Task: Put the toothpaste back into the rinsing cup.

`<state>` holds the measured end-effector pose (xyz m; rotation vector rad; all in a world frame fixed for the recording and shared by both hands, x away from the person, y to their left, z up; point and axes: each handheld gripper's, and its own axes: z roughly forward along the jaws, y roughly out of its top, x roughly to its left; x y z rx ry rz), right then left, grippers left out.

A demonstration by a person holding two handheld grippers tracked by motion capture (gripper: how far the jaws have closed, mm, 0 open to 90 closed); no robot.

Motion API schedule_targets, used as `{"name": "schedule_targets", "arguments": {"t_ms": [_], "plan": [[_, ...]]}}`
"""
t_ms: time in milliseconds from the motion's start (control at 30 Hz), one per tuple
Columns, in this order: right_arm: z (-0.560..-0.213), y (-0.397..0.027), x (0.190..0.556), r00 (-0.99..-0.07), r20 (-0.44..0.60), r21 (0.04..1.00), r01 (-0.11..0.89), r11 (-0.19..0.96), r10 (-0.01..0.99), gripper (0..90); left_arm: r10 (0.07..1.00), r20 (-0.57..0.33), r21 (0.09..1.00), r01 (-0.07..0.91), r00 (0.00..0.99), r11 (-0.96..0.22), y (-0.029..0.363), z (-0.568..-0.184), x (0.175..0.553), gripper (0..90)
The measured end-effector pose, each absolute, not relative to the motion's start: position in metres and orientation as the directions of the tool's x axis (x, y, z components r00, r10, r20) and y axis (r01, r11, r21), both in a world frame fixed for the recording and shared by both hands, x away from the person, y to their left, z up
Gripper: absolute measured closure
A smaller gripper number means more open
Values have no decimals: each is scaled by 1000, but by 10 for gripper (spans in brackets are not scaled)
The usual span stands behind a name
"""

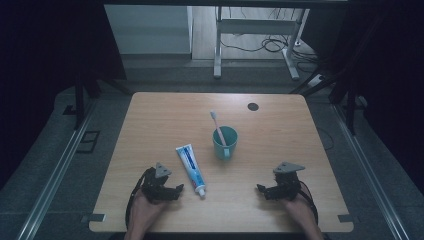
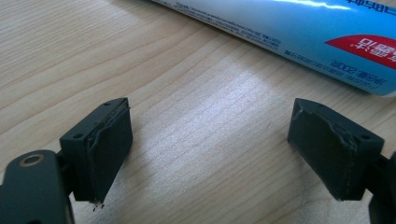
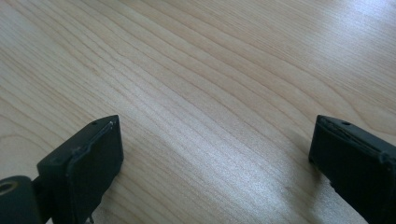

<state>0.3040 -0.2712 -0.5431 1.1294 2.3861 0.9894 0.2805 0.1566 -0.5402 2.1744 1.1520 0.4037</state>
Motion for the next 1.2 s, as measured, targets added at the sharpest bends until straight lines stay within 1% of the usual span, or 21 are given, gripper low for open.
{"name": "schedule_targets", "arguments": {"t_ms": [100, 400, 500, 600, 767, 800, 933, 1200], "plan": [[-543, -271, 304, -636, 7, 706, 549, 447, 772, 29, 816, -33, 663, 624, 577, -414, 156, -539, 281, 175], [-543, -271, 304, -635, 6, 706, 550, 447, 772, 28, 795, -78, 682, 614, 601, -397, 155, -530, 278, 412], [-543, -271, 304, -635, 5, 705, 550, 448, 772, 28, 786, -76, 689, 602, 614, -404, 154, -526, 278, 449], [-543, -271, 304, -636, 4, 705, 549, 449, 772, 29, 777, -72, 695, 590, 626, -411, 153, -520, 278, 503], [-543, -272, 303, -634, 4, 706, 549, 447, 773, 32, 763, -98, 699, 590, 639, -405, 150, -512, 280, 573], [-543, -272, 303, -634, 3, 706, 549, 447, 774, 32, 759, -101, 696, 591, 643, -407, 150, -511, 281, 599], [-543, -272, 303, -632, 2, 706, 550, 446, 775, 33, 753, -113, 683, 601, 649, -415, 144, -508, 286, 704], [-543, -272, 303, -631, 1, 707, 550, 446, 776, 33, 707, -132, 679, 583, 695, -446, 124, -493, 294, 851]]}}
